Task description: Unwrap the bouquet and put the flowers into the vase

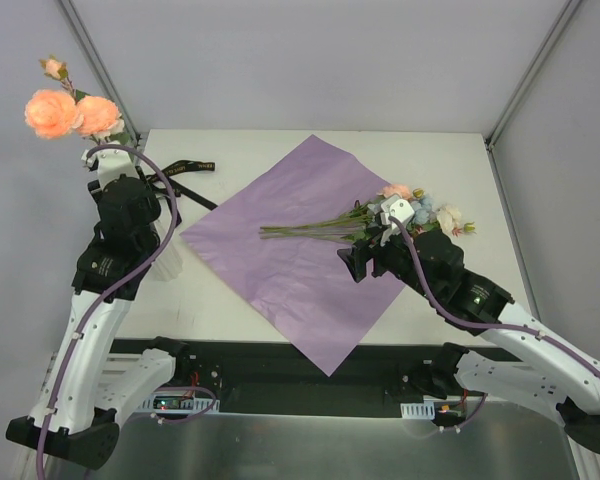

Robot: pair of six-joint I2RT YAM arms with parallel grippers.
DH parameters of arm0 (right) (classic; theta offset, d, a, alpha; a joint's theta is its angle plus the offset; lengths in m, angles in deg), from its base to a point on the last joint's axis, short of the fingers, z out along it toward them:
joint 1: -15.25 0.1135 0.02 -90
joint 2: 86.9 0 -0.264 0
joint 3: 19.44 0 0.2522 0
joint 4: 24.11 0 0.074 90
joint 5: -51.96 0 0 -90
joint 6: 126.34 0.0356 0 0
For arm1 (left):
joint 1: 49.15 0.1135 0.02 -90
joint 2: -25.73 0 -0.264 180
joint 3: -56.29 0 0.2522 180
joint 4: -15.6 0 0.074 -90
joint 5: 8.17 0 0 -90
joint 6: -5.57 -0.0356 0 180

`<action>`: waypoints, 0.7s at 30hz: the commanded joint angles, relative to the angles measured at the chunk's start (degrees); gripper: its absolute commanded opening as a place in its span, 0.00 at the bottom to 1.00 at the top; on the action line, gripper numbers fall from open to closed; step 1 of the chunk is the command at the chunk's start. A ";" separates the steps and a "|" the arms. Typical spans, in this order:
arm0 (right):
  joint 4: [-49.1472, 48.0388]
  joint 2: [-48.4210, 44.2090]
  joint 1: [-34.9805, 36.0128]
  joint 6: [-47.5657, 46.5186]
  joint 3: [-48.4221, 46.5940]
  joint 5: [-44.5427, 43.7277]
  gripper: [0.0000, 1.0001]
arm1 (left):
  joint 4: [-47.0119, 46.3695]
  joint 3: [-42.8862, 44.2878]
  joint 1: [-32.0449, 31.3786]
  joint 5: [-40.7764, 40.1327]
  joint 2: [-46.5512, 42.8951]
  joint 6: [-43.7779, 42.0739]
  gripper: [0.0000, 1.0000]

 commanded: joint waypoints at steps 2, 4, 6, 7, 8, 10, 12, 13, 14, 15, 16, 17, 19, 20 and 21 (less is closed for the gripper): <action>-0.74 0.64 0.07 -0.22 -0.84 -0.99 0.83 | -4.46 -0.82 0.58 3.14 -2.21 0.46 0.70; -1.09 1.44 0.16 -0.14 -0.67 -0.55 0.83 | -4.37 -0.56 0.58 5.60 -3.35 -0.15 0.78; -2.23 2.05 0.16 0.48 0.03 -0.02 0.83 | -4.37 0.32 0.58 7.97 -4.23 -0.07 0.93; -2.32 2.40 0.07 0.65 0.04 0.41 0.83 | -4.20 0.67 0.58 9.29 -5.11 0.28 0.99; -2.50 3.01 0.16 0.91 -0.22 0.68 0.82 | -3.94 1.63 0.58 10.78 -5.64 0.45 0.99; -2.50 3.54 0.07 1.09 -0.66 1.03 0.82 | -3.93 2.51 0.58 17.78 -7.30 1.07 0.99; -2.41 4.33 0.16 1.18 -1.45 1.03 0.83 | -5.07 3.92 0.58 23.94 -8.28 1.16 0.99; -2.50 4.86 0.16 1.27 -1.72 0.95 0.83 | -6.21 4.18 0.58 30.77 -8.80 0.38 0.98; -2.33 6.26 0.07 1.62 -2.16 0.42 0.83 | -7.52 4.36 0.58 35.79 -8.81 -0.15 0.98; -1.98 7.14 0.16 3.01 -2.60 -0.19 0.83 | -10.84 4.36 0.58 40.28 -8.72 -0.59 0.97; -1.62 8.19 0.07 3.98 -3.99 -1.50 0.83 | -12.01 4.54 0.58 44.76 -7.59 -0.68 0.97; -0.58 10.73 0.07 5.30 -4.70 -2.12 0.83 | -12.72 5.76 0.58 54.56 -6.53 -0.60 0.97; 0.13 13.29 0.07 8.72 -6.46 -2.74 0.82 | -13.42 7.43 0.58 63.05 -2.16 0.27 0.96; 0.49 15.74 0.07 9.96 -6.90 -3.27 0.82 | -13.51 8.92 0.58 68.66 -0.30 0.72 0.96; 0.58 16.81 0.07 11.19 -7.60 -3.88 0.82 | -13.51 9.54 0.58 71.07 1.55 1.42 0.96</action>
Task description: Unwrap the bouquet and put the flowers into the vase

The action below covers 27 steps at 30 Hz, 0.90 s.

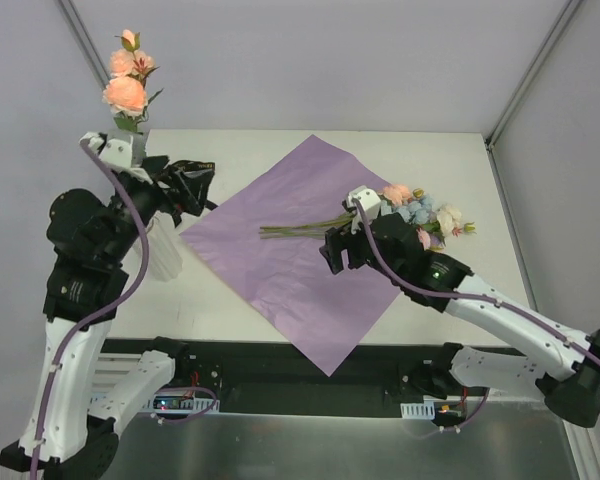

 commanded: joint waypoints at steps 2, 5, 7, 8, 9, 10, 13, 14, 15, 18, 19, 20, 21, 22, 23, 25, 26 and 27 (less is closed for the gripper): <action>2.02 8.42 -0.28 13.03 -6.74 -6.76 0.83 | -4.51 5.50 0.58 28.65 13.42 3.53 0.96; 6.15 12.73 -2.64 25.40 -9.38 -9.93 0.82 | -4.42 7.00 0.31 34.89 21.68 6.69 0.92; 6.51 14.06 -7.45 31.82 -9.21 -6.10 0.80 | -4.33 8.32 -0.30 38.32 28.43 8.71 0.90; 6.51 15.37 -9.75 39.34 -8.69 -3.98 0.79 | -3.90 9.02 -1.26 39.11 30.65 8.81 0.88; 6.51 16.26 -11.86 42.81 -8.51 -2.31 0.75 | -3.28 9.81 -1.97 39.21 34.58 8.46 0.89; 8.69 17.14 -15.54 47.19 -8.59 -0.64 0.73 | -2.15 10.43 -2.67 38.25 36.10 8.28 0.88; 10.64 21.27 -19.95 56.01 -9.12 2.80 0.63 | -0.64 10.27 -6.71 33.00 39.63 5.82 0.83; 10.47 23.02 -20.49 59.25 -9.03 2.90 0.61 | -0.55 9.56 -7.59 30.97 39.98 5.04 0.82; 10.03 23.99 -20.93 60.58 -9.03 2.37 0.54 | -0.64 8.77 -8.56 29.21 40.42 4.24 0.80; 9.59 28.47 -21.90 63.66 -11.65 0.96 0.46 | -0.64 5.43 -8.48 25.24 39.81 5.20 0.79; 9.67 29.79 -22.08 64.11 -12.71 0.70 0.45 | -0.64 4.12 -8.56 25.32 39.37 4.94 0.79; 9.59 32.41 -22.25 64.46 -13.68 0.70 0.45 | -0.64 3.59 -8.57 24.54 39.11 4.68 0.79; 9.24 33.83 -22.69 65.42 -14.82 0.96 0.42 | -0.81 3.06 -8.57 23.92 38.58 4.50 0.79; 8.80 35.32 -22.78 66.13 -16.57 1.57 0.37 | -0.90 2.36 -8.57 23.39 38.58 4.33 0.79; 8.53 37.95 -22.78 67.09 -17.37 1.75 0.30 | -0.82 2.09 -8.57 23.04 38.32 4.24 0.79; 6.61 40.43 -23.13 70.16 -18.26 2.80 0.20 | -1.08 1.30 -8.83 23.04 38.05 4.50 0.79; 5.90 42.70 -23.22 70.87 -19.31 3.07 0.19 | -0.99 1.21 -9.00 23.21 37.88 4.41 0.79; 5.29 43.68 -23.31 71.23 -20.01 3.16 0.20 | -0.99 1.21 -9.18 23.47 37.96 4.59 0.79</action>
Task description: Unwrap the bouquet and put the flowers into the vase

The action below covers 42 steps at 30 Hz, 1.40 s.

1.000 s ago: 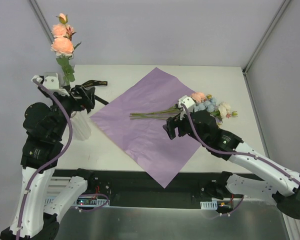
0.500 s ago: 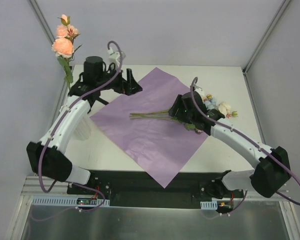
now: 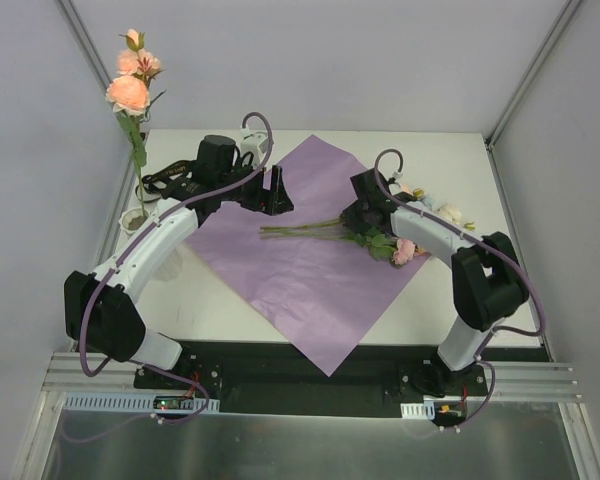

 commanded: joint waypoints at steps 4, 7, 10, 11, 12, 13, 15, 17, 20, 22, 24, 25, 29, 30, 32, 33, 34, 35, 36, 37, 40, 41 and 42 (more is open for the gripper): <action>-2.54 8.25 -0.77 8.64 -6.76 0.71 0.24 | -1.69 -0.78 -0.59 0.23 -1.88 -0.28 0.79; -2.46 9.84 -0.86 10.40 -7.29 1.06 0.25 | -1.78 -0.78 -0.59 0.49 -1.44 -0.37 0.79; -1.76 10.19 -0.86 11.45 -7.03 -0.34 0.27 | -1.69 -0.78 -0.59 0.40 -1.35 -0.46 0.79; -1.75 10.28 -0.95 11.63 -6.94 -0.78 0.27 | -1.69 -0.78 -0.59 0.49 -1.44 -0.46 0.79; -1.67 10.45 -1.12 11.63 -6.94 -1.05 0.27 | -1.87 -0.78 -0.59 0.40 -1.35 -0.37 0.79; -1.75 10.80 -1.21 11.63 -7.03 -1.14 0.27 | -1.70 -0.78 -0.59 0.49 -1.27 -0.37 0.79; -1.93 11.07 -1.56 11.98 -6.94 -1.05 0.27 | -1.69 -0.78 -0.59 0.84 -1.09 -0.37 0.79; -2.19 11.42 -1.65 11.90 -7.12 -0.96 0.27 | -1.87 -0.69 -0.59 1.02 -1.00 -0.19 0.79; -2.19 11.42 -1.83 12.16 -7.12 -1.75 0.25 | -1.78 -0.69 -0.59 1.11 -0.91 -0.19 0.79; -2.19 11.60 -2.18 12.68 -7.21 -1.93 0.24 | -1.78 -0.69 -0.59 1.19 -1.00 -0.19 0.79; -2.19 11.86 -2.44 13.21 -7.03 -1.67 0.22 | -1.87 -0.78 -0.59 1.11 -0.91 -0.28 0.79; -2.19 12.12 -2.53 13.56 -7.03 -1.75 0.22 | -1.87 -0.78 -0.59 1.11 -0.83 -0.20 0.79; -2.28 13.18 -2.71 14.44 -7.29 -1.32 0.21 | -1.87 -0.78 -0.59 1.37 -0.39 -0.11 0.79; -2.37 13.44 -2.71 14.53 -7.47 -1.14 0.21 | -1.87 -0.78 -0.59 1.46 -0.39 -0.02 0.79; -2.54 13.97 -2.79 14.71 -7.38 -0.96 0.20 | -1.87 -0.78 -0.59 1.37 -0.30 -0.02 0.79; -2.80 14.06 -2.71 14.62 -7.38 -1.22 0.20 | -1.87 -0.87 -0.59 1.28 -0.38 -0.02 0.79; -2.98 14.23 -2.71 14.53 -7.38 -1.40 0.17 | -1.78 -0.78 -0.59 1.28 -0.39 -0.02 0.79; -2.98 14.23 -2.71 14.45 -7.38 -1.66 0.10 | -1.96 -0.78 -0.59 1.11 -0.39 -0.19 0.79; -2.98 14.23 -2.79 14.10 -7.47 -2.19 0.08 | -1.87 -0.87 -0.59 1.11 -0.39 -0.11 0.79; -2.90 14.06 -2.71 14.09 -7.38 -2.37 0.07 | -1.87 -0.87 -0.59 1.11 -0.39 -0.11 0.79; -2.98 13.01 -2.97 14.18 -6.60 -2.11 0.02 | -1.96 -0.87 -0.59 1.19 -0.47 -0.02 0.78; -2.98 12.39 -2.88 14.36 -6.24 -1.76 0.01 | -1.78 -0.87 -0.59 1.02 -0.56 -0.19 0.78; -3.24 10.56 -3.06 14.53 -5.72 -1.49 0.01 | -1.87 -0.87 -0.59 0.84 -0.65 -0.19 0.78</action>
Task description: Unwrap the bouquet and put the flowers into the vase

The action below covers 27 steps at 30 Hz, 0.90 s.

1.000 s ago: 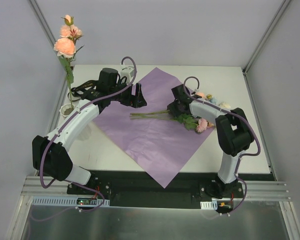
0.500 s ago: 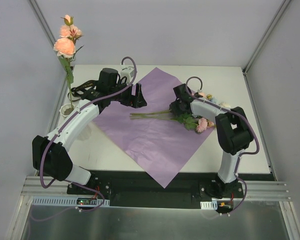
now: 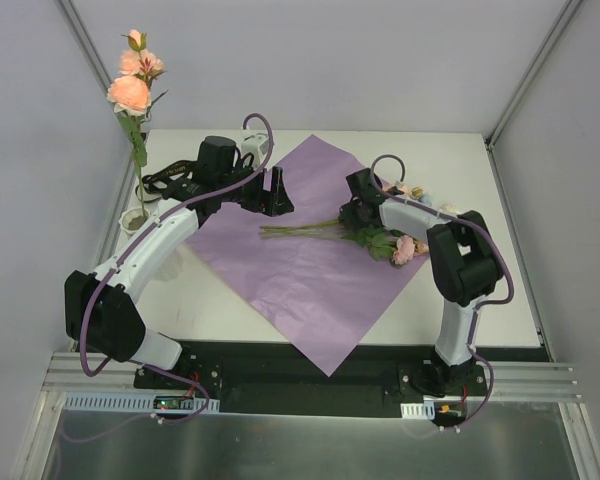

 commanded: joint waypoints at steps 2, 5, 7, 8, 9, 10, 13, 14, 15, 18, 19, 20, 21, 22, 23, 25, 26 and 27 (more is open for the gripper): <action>-0.30 -5.61 -0.33 1.31 2.01 -1.01 0.01 | -1.78 -0.24 -0.46 0.45 -0.78 -0.35 0.78; -0.56 -10.88 -0.33 1.66 5.16 -2.15 0.01 | -1.87 -0.24 -0.46 0.45 -1.04 -0.35 0.78; -0.74 -14.14 -0.33 1.75 6.40 -3.20 0.01 | -1.87 -0.15 -0.46 0.71 -1.05 -0.17 0.79; -1.26 -15.02 -0.41 1.75 7.63 -3.38 0.01 | -1.78 -0.15 -0.46 0.71 -1.13 -0.17 0.78; -1.35 -16.24 -0.41 1.49 7.99 -3.47 0.01 | -1.78 -0.24 -0.46 0.71 -1.13 -0.17 0.78; -1.35 -16.69 -0.41 1.23 8.08 -3.38 0.01 | -1.78 -0.24 -0.46 0.80 -1.13 -0.09 0.78; -1.53 -17.75 -0.50 0.26 8.25 -3.12 0.01 | -1.87 -0.24 -0.46 0.62 -1.22 -0.26 0.78; -2.14 -17.93 -0.41 -0.44 8.43 -2.94 0.01 | -1.78 -0.24 -0.46 0.71 -1.22 -0.35 0.78; -2.23 -18.36 -0.50 -0.88 8.52 -2.68 0.01 | -1.78 -0.24 -0.46 0.62 -1.31 -0.26 0.78; -3.29 -19.50 -0.33 -2.99 8.52 -1.19 0.01 | -1.87 -0.24 -0.46 0.71 -1.48 -0.52 0.79; -3.46 -19.86 -0.41 -3.43 8.61 -0.75 0.01 | -1.78 -0.24 -0.46 0.62 -1.57 -0.61 0.79; -3.81 -20.30 -0.33 -3.87 8.78 -0.48 0.01 | -1.78 -0.24 -0.46 0.71 -1.66 -0.70 0.79; -3.99 -21.52 -0.24 -4.48 9.04 0.21 0.01 | -1.87 -0.24 -0.46 0.80 -1.75 -0.79 0.79; -4.34 -22.23 -0.33 -5.01 9.92 0.40 0.01 | -1.78 -0.15 -0.46 1.32 -1.84 -0.79 0.79; -4.52 -23.97 -0.06 -5.36 10.27 0.31 0.01 | -1.87 -0.15 -0.46 1.50 -1.92 -0.96 0.79; -4.52 -25.92 0.02 -7.03 11.15 -0.04 0.01 | -1.87 -0.06 -0.46 1.76 -2.10 -0.88 0.79; -4.52 -27.75 0.20 -7.82 11.24 -0.30 0.01 | -1.78 -0.06 -0.37 1.85 -2.10 -0.88 0.79; -4.61 -28.73 0.20 -8.70 11.33 -0.65 0.01 | -1.78 -0.06 -0.37 1.77 -2.19 -0.88 0.79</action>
